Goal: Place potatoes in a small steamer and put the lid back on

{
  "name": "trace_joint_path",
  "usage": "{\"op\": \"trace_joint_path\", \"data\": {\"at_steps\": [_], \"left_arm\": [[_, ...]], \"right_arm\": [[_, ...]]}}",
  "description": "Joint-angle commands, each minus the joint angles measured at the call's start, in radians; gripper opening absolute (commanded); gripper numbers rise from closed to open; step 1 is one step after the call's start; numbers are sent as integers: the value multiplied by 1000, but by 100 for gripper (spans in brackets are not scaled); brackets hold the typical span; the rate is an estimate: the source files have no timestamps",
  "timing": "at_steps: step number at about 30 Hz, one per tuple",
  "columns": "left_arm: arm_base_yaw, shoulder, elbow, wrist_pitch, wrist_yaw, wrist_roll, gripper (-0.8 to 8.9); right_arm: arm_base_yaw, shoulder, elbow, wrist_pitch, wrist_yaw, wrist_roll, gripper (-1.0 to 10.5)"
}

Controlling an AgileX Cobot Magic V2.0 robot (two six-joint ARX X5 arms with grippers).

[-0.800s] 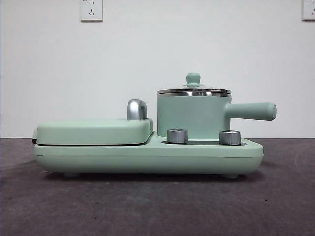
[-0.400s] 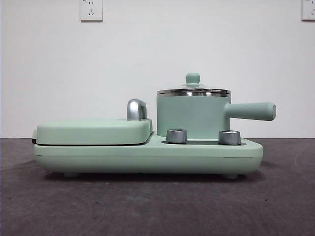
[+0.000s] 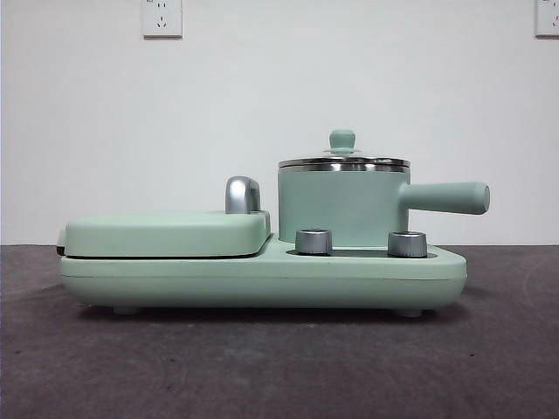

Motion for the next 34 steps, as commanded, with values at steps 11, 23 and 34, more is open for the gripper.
{"op": "trace_joint_path", "data": {"at_steps": [11,23,34], "left_arm": [[0,-2,-20,10,-3,0,5],[0,-2,-20,10,-3,0,5],[0,-2,-20,10,-3,0,6]], "right_arm": [[8,3,10,10,3,-8,15],[-229,-43,-65,87,-31,-8,15],[-564,-296,-511,571,59,-43,15]]}}
